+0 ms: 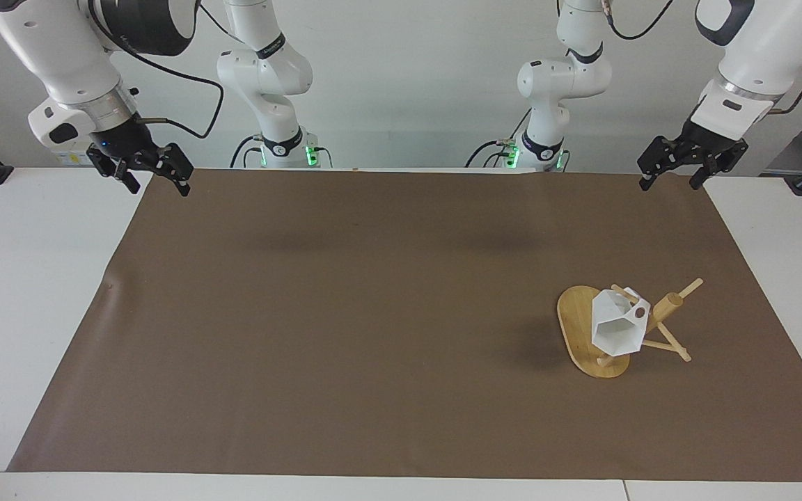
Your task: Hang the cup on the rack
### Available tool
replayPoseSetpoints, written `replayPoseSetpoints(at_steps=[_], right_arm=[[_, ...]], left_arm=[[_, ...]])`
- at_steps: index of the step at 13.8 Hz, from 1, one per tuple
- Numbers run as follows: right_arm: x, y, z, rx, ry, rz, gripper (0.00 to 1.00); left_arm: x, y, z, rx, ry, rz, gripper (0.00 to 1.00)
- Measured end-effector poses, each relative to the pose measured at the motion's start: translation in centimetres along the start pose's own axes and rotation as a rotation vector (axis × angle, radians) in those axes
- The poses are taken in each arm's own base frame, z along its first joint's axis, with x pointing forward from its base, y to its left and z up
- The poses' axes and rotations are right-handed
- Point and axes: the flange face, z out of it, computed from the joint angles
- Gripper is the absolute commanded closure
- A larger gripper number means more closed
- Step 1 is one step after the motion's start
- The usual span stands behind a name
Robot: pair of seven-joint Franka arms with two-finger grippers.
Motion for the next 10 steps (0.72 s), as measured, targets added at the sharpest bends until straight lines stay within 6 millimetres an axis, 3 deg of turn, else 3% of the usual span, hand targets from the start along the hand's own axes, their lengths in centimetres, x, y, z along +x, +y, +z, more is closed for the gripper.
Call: replayPoseSetpoints(at_steps=[3,10], right_arm=[[0.0,-0.02,0.0,0.0,0.0,0.0,0.0],[0.0,-0.06,0.0,0.0,0.0,-0.001,0.0]], left_arm=[[-0.17,0.37,-1.08,-0.006,0.011,0.006,0.0],[-0.22,0.54,-1.13,-0.007,0.011,0.01,0.0]])
